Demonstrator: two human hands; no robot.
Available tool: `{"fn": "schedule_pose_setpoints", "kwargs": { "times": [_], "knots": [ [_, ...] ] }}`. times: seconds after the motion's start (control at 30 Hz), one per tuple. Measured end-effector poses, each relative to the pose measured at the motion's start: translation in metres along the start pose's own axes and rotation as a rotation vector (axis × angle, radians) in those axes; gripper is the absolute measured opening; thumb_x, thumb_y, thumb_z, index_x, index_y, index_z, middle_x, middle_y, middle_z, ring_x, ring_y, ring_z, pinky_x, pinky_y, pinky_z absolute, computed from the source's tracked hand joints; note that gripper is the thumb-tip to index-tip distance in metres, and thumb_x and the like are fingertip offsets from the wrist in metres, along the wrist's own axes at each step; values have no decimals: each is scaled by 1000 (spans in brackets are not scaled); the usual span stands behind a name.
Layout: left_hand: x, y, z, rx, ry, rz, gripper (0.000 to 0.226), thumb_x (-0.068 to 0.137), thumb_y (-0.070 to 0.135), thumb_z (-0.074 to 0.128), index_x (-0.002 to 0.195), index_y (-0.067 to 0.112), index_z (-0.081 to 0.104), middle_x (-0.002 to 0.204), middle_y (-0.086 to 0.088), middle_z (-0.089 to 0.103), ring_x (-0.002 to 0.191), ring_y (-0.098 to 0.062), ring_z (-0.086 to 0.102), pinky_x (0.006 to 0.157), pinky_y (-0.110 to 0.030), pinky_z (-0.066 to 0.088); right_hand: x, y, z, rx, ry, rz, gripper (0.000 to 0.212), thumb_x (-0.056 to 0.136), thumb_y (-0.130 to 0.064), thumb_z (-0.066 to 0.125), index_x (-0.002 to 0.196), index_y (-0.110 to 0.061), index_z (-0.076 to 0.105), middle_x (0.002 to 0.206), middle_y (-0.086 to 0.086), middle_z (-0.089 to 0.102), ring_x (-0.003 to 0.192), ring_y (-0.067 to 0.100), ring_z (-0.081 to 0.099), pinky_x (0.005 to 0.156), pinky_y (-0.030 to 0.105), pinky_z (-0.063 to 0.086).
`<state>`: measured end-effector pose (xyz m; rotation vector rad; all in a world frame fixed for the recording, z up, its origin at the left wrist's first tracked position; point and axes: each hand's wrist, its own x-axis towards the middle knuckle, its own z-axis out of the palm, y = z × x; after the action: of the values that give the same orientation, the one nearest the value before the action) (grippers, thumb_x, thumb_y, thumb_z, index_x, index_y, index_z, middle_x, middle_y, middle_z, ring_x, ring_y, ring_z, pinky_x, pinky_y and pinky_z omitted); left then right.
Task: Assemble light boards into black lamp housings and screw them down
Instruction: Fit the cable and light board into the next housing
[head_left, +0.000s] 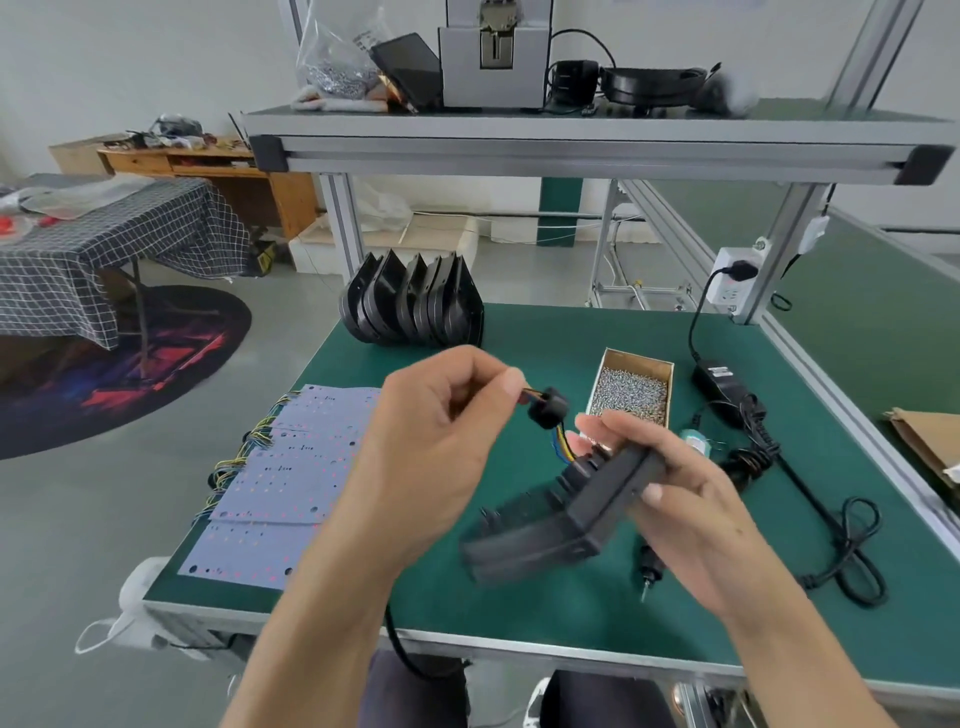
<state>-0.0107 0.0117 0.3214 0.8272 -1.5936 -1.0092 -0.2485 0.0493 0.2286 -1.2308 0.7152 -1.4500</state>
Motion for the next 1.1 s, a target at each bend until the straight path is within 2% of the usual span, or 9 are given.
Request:
{"fn": "schedule_pose_setpoints", "kwargs": {
  "times": [0.13, 0.23, 0.37, 0.47, 0.57, 0.73, 0.87, 0.93, 1.1],
  "knots": [
    [8, 12, 9, 159, -36, 33, 19, 99, 20, 67, 81, 18, 69, 60, 1, 55, 55, -9, 38, 51, -21, 33, 4, -19, -7, -48, 21, -56, 62, 89, 5, 44, 151, -1, 47, 156, 16, 51, 150, 35, 42, 123, 50, 30],
    [10, 11, 16, 242, -63, 19, 15, 95, 24, 71, 80, 22, 68, 67, -2, 63, 58, -10, 46, 56, -27, 41, 10, -37, 4, -389, 121, -183, 43, 107, -27, 48, 148, -16, 57, 147, 6, 62, 144, 28, 51, 121, 41, 37],
    [12, 5, 29, 344, -124, -7, 16, 94, 22, 71, 79, 23, 67, 61, 2, 58, 54, -10, 42, 53, -26, 38, 22, -51, 39, -820, 3, -176, 42, 103, -55, 54, 141, -38, 62, 117, -33, 70, 99, 5, 69, 81, 8, 50],
    [9, 1, 32, 263, -135, -52, 19, 95, 20, 71, 77, 21, 68, 59, 6, 58, 53, -10, 41, 50, -25, 36, 29, -55, 47, -917, -6, -148, 21, 105, -45, 56, 114, -42, 74, 88, -29, 72, 74, 5, 65, 62, 18, 49],
    [7, 1, 30, 181, -125, -72, 21, 98, 17, 69, 77, 20, 69, 66, 2, 70, 57, -11, 49, 54, -31, 42, 27, -61, 42, -958, -43, -75, 24, 101, -56, 56, 102, -40, 74, 86, -11, 73, 74, 23, 64, 71, 42, 51],
    [9, 4, 37, 243, -77, -23, 23, 97, 18, 69, 74, 20, 67, 60, 8, 62, 53, -5, 44, 52, -20, 38, 26, -73, 38, -1014, -65, -53, 11, 99, -43, 68, 106, -42, 76, 94, -22, 74, 88, 4, 68, 76, 14, 46],
    [9, 10, 39, 290, -40, 8, 28, 98, 18, 69, 70, 22, 62, 53, 16, 54, 47, -5, 40, 48, -13, 31, 27, -72, 43, -942, -54, 49, 13, 96, -34, 72, 106, -34, 80, 96, -3, 76, 89, 28, 69, 89, 48, 54],
    [8, 13, 39, 312, -35, 12, 29, 98, 19, 69, 70, 22, 61, 51, 15, 50, 46, -6, 37, 46, -14, 30, 23, -69, 44, -909, -55, 106, 13, 96, -28, 73, 106, -30, 81, 105, -7, 77, 114, 12, 67, 107, 47, 47],
    [1, 17, 42, 349, -62, 21, 27, 98, 20, 69, 72, 22, 60, 50, 11, 47, 47, -9, 34, 46, -18, 29, 13, -72, 48, -1126, -87, 223, 15, 89, -50, 63, 85, -64, 69, 152, -30, 49, 154, -10, 9, 128, 42, 5]
  ]
}}
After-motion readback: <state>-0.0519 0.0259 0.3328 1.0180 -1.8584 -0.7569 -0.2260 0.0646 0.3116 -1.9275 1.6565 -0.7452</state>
